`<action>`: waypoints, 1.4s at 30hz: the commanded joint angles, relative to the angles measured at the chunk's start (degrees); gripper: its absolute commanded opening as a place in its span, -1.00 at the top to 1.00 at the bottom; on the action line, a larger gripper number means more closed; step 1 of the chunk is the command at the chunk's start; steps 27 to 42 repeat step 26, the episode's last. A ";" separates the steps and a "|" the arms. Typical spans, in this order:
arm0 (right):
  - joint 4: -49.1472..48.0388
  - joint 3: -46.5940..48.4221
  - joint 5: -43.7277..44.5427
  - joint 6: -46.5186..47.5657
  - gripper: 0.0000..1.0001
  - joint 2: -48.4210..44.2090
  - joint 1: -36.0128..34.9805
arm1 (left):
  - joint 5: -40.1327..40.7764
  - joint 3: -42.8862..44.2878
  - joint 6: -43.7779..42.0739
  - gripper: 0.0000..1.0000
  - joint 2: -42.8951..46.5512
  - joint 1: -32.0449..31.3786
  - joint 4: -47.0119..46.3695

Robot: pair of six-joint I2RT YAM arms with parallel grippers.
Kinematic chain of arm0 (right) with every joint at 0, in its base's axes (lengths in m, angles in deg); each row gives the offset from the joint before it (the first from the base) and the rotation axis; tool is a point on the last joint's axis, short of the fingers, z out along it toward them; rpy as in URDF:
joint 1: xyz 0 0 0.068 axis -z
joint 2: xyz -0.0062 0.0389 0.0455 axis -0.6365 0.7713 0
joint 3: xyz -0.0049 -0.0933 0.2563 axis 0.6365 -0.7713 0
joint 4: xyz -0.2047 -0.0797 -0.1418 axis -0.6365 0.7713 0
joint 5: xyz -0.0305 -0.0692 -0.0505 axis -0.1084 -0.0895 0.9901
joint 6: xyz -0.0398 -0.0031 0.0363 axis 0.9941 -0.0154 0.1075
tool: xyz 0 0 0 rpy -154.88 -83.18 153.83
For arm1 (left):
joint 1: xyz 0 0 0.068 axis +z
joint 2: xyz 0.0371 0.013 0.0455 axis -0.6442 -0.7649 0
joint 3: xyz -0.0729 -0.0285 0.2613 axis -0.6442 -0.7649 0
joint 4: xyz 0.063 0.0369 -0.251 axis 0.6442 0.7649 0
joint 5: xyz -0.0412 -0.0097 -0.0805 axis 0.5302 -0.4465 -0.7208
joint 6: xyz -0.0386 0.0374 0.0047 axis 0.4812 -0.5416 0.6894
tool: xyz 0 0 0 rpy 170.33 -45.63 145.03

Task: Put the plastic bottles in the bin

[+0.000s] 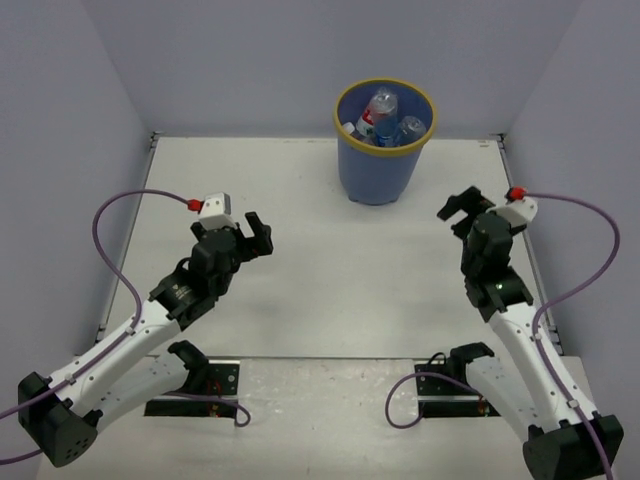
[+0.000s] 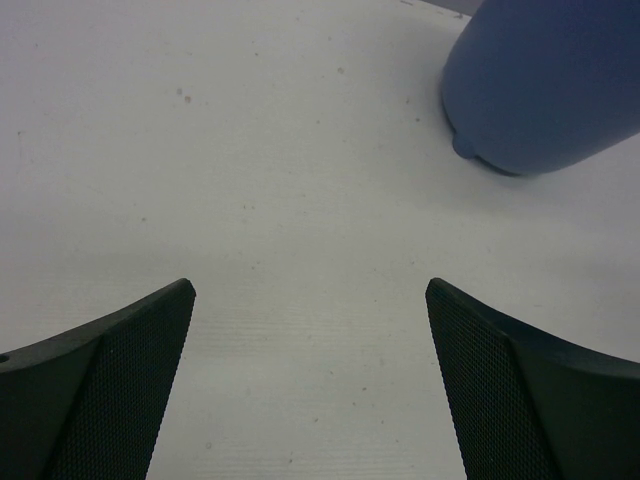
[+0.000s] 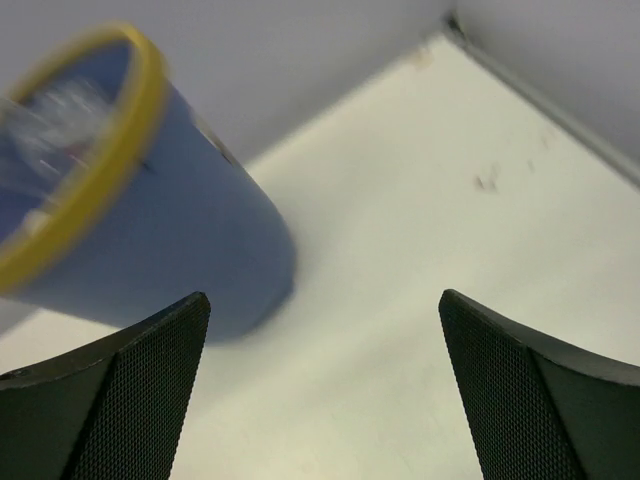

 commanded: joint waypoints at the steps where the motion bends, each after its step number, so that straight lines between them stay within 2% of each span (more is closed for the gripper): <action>1: 6.00 -12.12 -0.49 -13.45 -0.97 -6.93 0.06 | -0.52 3.76 0.34 -1.00 -0.74 0.36 0.64; 7: 8.72 -18.84 -2.53 -15.30 -0.97 -14.62 0.06 | 4.90 2.69 0.23 -1.00 0.24 0.36 1.45; 12: 12.94 -16.48 -2.70 -14.55 -0.98 -16.59 0.06 | 6.71 2.10 1.04 -1.00 2.54 0.36 2.77; 17: 16.57 -14.97 -1.31 -17.76 -0.97 -17.26 0.06 | 7.37 1.32 1.29 -1.00 5.43 0.36 2.68; 26: 13.87 -17.18 -3.46 -19.51 -0.97 -21.14 0.06 | 6.86 0.85 1.65 -1.00 6.82 0.36 3.40; 42: 13.87 -17.18 -3.46 -19.51 -0.97 -21.14 0.06 | 6.86 0.85 1.65 -1.00 6.82 0.36 3.40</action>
